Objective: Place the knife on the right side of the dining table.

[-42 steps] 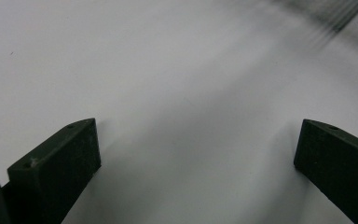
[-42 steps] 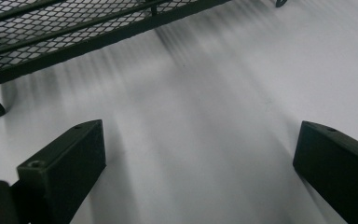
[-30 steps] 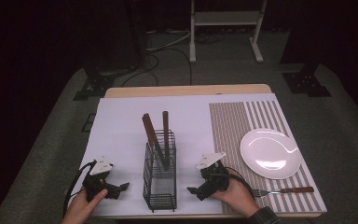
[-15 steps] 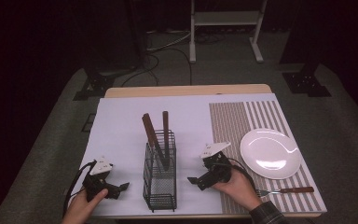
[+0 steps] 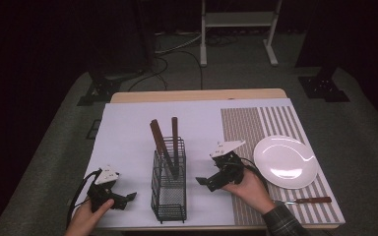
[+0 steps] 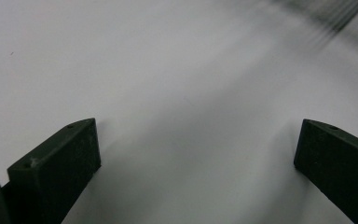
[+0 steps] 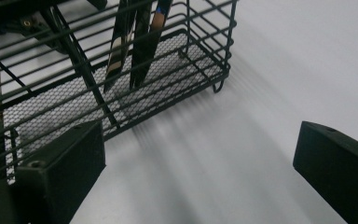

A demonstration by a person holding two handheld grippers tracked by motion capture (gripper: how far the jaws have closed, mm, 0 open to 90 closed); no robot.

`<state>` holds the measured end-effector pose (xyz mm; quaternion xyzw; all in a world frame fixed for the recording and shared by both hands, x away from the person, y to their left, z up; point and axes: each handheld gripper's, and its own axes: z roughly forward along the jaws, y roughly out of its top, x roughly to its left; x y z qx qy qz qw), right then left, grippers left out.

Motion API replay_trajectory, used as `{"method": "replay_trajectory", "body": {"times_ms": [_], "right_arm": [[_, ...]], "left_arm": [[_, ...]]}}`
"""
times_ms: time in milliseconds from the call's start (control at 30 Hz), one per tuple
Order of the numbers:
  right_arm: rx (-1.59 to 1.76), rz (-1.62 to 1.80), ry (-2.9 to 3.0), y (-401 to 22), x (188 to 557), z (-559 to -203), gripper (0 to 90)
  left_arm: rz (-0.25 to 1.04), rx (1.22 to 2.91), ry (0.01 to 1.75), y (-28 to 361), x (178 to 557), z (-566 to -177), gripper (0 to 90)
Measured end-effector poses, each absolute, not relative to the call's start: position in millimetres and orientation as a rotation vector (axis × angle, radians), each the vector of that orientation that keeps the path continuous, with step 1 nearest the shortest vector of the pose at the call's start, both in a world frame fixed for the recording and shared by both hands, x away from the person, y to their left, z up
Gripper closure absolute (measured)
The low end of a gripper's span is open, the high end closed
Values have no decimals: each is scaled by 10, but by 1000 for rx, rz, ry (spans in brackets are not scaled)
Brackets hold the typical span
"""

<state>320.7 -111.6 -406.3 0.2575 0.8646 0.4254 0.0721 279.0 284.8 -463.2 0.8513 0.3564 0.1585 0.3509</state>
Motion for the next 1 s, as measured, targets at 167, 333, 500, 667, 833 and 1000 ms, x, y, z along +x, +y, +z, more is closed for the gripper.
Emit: {"method": "replay_trajectory", "body": {"times_ms": [167, 333, 500, 667, 833, 1000], "right_arm": [[769, 1294, 2586, -1101, 3237, -3993, 12], [769, 1305, 2574, -1096, 3267, -3929, 12], [772, 1330, 2559, -1100, 3292, -3845, 12], [770, 1350, 2547, -1084, 3321, -3775, 12], [765, 1359, 2538, -1067, 3348, -3710, 12], [762, 1383, 2515, -1051, 3379, -3634, 12]], "left_arm": [[411, 2204, 922, 2848, 2790, -4633, 0], [411, 2204, 923, 2848, 2790, -4633, 0], [409, 2205, 923, 2849, 2790, -4631, 0], [410, 2206, 923, 2848, 2790, -4631, 0], [410, 2206, 923, 2848, 2790, -4631, 0], [411, 2204, 923, 2848, 2790, -4632, 0]]}}
